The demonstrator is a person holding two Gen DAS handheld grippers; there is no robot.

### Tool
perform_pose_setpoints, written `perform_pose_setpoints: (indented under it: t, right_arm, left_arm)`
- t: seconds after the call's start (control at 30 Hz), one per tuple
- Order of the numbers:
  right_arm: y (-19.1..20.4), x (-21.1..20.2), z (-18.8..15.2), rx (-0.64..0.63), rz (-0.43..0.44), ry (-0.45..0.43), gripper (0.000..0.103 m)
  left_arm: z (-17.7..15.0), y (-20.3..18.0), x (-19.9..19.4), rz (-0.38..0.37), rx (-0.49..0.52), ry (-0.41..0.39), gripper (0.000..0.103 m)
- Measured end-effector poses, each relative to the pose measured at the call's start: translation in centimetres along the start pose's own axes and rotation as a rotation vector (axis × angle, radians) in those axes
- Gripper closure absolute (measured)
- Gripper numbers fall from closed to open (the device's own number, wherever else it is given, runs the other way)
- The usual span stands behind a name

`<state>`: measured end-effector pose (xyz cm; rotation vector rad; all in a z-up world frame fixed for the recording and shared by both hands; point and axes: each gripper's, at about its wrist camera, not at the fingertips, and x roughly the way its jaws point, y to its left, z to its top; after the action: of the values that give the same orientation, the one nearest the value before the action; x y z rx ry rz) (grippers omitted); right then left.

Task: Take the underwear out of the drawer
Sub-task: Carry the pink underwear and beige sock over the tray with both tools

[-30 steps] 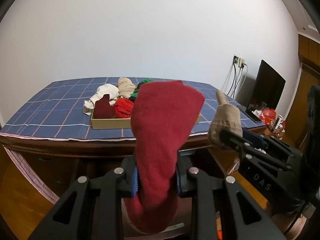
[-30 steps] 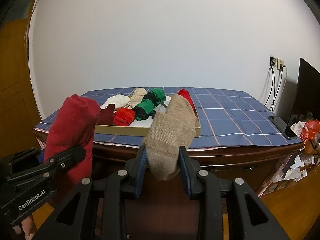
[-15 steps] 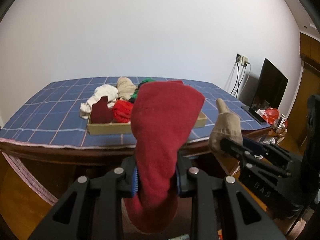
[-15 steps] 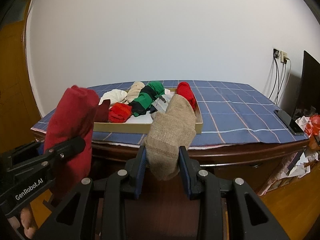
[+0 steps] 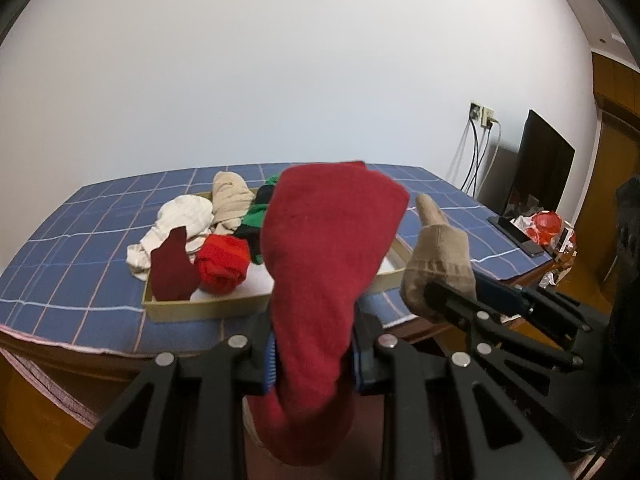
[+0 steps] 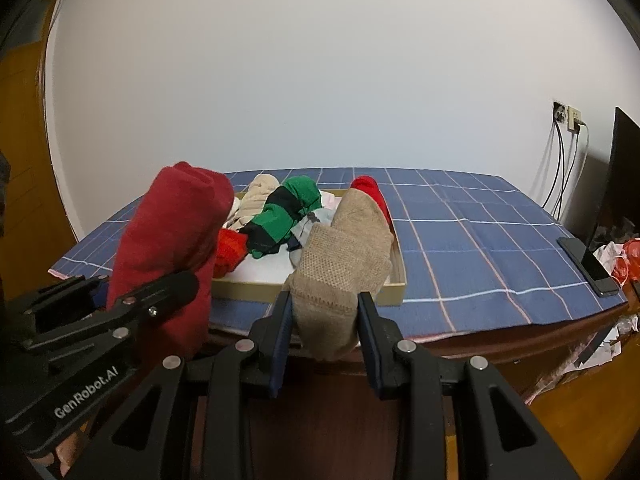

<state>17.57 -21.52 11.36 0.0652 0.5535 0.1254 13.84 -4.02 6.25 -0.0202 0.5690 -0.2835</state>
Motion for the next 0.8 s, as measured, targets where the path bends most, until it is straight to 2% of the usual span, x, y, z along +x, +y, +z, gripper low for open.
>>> perform_pose_setpoints:
  t: [0.53,0.8]
  right_arm:
    - [-1.6,3.1,3.6,-0.002,-0.018,-0.040,0.068]
    - [-1.9,4.5,4.5,-0.043,-0.058,-0.040,0.068]
  left_arm:
    - [4.6,-0.1,3.8,0.029,0.015,-0.045,0.078]
    - [5.5,-0.4,5.8,0.054,0.023,-0.045,0.078]
